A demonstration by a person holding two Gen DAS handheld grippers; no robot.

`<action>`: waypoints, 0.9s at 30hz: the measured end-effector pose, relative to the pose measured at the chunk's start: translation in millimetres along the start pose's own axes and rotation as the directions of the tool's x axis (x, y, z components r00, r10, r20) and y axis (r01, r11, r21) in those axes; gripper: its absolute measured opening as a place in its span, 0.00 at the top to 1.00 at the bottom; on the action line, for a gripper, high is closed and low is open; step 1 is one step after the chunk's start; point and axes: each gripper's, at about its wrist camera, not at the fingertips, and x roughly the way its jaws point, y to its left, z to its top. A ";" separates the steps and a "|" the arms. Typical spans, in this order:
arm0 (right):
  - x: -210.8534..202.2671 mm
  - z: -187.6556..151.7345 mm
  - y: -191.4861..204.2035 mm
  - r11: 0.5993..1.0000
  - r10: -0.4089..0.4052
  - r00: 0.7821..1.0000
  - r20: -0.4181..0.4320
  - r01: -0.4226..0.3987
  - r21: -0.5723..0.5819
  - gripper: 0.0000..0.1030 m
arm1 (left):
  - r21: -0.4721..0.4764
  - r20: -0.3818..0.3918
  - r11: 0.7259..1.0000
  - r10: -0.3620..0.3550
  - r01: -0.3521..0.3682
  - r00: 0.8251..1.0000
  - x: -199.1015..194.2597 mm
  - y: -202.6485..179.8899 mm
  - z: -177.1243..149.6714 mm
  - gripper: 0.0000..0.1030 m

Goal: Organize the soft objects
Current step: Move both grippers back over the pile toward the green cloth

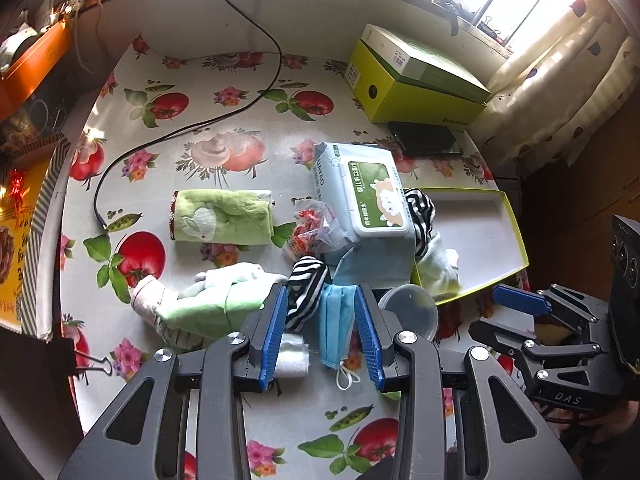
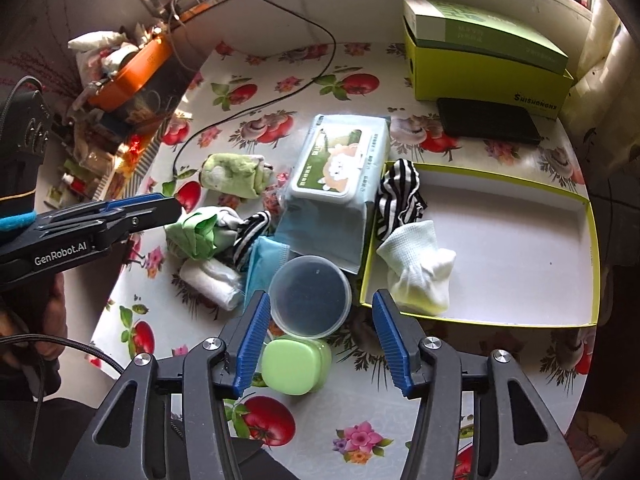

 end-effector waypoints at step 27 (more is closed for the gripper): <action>10.5 13.1 51.8 0.997 0.021 0.999 -0.030 -0.023 -0.079 0.48 | -0.125 0.000 0.992 0.033 -0.033 0.999 -9.0 54.3 -25.6 0.65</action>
